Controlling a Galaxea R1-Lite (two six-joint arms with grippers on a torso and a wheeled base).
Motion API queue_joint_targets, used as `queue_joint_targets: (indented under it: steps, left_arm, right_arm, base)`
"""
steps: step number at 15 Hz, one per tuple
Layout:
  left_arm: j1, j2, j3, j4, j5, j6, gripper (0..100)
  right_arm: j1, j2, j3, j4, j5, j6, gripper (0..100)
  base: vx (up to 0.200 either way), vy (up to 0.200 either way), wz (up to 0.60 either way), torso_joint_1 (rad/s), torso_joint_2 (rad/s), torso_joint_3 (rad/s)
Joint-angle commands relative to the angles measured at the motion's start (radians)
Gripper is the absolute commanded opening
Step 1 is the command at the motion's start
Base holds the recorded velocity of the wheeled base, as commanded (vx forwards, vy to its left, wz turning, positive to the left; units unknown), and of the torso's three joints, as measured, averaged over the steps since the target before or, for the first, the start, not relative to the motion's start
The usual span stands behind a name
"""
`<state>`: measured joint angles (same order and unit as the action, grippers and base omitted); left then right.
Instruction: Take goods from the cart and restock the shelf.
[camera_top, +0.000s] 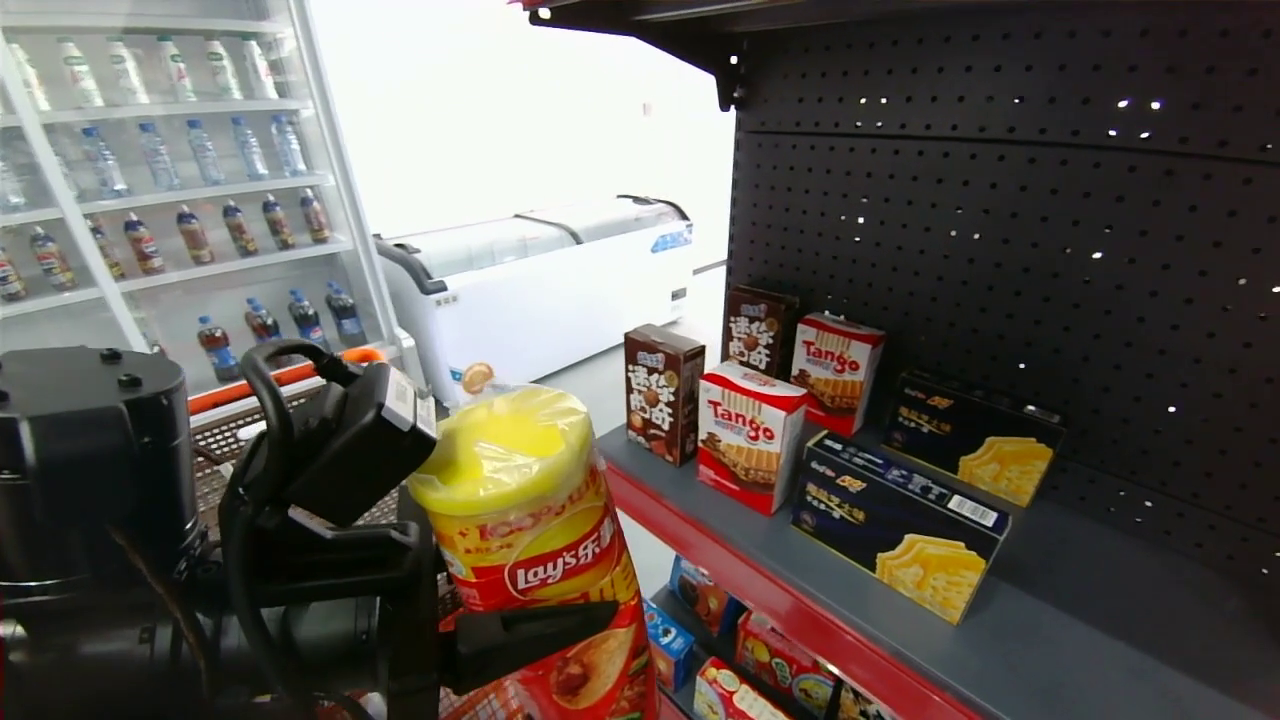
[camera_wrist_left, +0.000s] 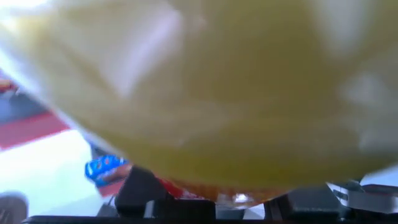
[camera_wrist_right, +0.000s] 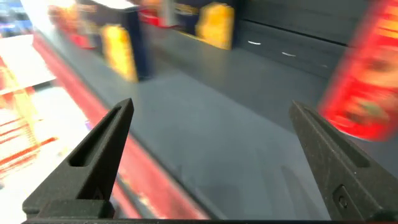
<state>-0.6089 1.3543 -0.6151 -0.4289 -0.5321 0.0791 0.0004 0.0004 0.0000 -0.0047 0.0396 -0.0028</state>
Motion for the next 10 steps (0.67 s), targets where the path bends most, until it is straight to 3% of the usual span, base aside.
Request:
queue_joint_targets:
  steps: [1, 10]
  left_arm:
    - [0.000, 0.000, 0.003, 0.001, 0.000, 0.001, 0]
    - [-0.012, -0.001, 0.005, -0.001, -0.020, 0.004, 0]
  right_arm:
    - [0.001, 0.000, 0.000, 0.000, 0.000, 0.000, 100]
    - [0.001, 0.000, 0.000, 0.000, 0.000, 0.000, 100]
  base:
    - [0.000, 0.000, -0.60, 0.007, 0.00, 0.007]
    - [0.000, 0.000, -0.60, 0.000, 0.00, 0.001]
